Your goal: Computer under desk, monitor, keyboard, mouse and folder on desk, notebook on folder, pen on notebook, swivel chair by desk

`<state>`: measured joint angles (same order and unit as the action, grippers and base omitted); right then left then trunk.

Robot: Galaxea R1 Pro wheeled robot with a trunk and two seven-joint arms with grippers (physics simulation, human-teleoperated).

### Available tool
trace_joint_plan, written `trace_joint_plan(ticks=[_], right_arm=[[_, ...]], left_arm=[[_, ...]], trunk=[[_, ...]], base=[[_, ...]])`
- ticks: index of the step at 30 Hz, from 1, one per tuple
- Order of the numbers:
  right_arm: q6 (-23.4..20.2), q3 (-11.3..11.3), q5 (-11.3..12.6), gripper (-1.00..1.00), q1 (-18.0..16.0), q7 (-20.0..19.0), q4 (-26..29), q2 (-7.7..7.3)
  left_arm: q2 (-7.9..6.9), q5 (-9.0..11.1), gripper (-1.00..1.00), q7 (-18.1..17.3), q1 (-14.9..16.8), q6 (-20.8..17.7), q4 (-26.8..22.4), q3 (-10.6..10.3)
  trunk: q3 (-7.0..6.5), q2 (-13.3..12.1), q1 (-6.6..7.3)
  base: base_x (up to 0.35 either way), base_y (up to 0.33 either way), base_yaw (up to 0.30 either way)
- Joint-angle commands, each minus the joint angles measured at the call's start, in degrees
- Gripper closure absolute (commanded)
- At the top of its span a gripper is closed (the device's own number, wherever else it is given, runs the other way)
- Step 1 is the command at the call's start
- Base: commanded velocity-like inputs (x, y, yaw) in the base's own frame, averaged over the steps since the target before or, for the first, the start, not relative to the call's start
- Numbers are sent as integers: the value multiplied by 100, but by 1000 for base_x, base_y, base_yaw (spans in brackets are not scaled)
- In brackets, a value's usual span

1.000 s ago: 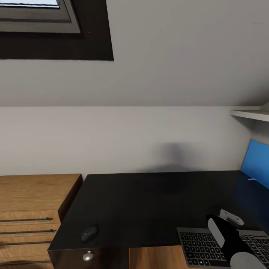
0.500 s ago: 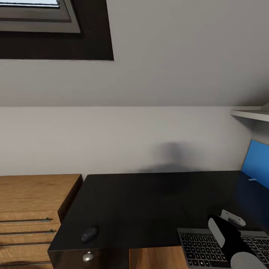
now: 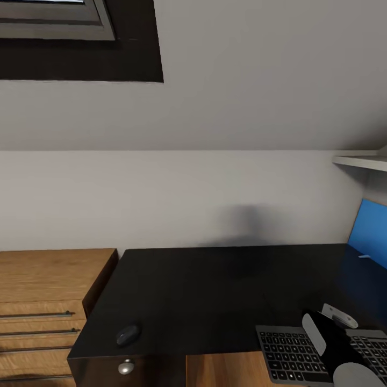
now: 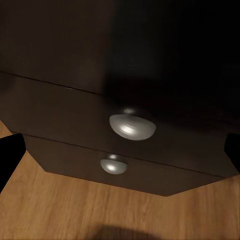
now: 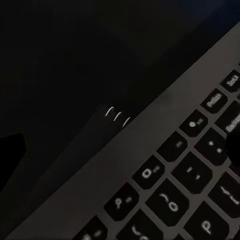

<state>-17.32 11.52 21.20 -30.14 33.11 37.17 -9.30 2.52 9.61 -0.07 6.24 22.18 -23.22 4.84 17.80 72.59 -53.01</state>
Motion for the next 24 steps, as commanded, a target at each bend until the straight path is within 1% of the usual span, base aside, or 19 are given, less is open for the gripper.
trace_joint_plan(ticks=[1, 4, 12, 24], right_arm=[[-26, -5, 34, -100, -2, 27, 10, -2], [-26, -2, 34, -100, -2, 28, 10, -2], [-28, -8, 34, -100, -1, 29, 10, 6], [-51, -28, 29, -100, -2, 20, 2, 7]], left_arm=[[4, 6, -100, -2, 5, 15, 2, 17], [3, 6, -100, -2, 3, 15, 2, 17], [3, 6, -100, -5, 1, 16, 2, 17], [3, 6, -100, -8, 1, 21, -4, 17]], trunk=[[26, 46, -23], [80, 166, -89], [80, 166, -89], [295, 648, -352]], base=[[0, 0, 0], [0, 0, 0], [0, 0, 0], [0, 0, 0]])
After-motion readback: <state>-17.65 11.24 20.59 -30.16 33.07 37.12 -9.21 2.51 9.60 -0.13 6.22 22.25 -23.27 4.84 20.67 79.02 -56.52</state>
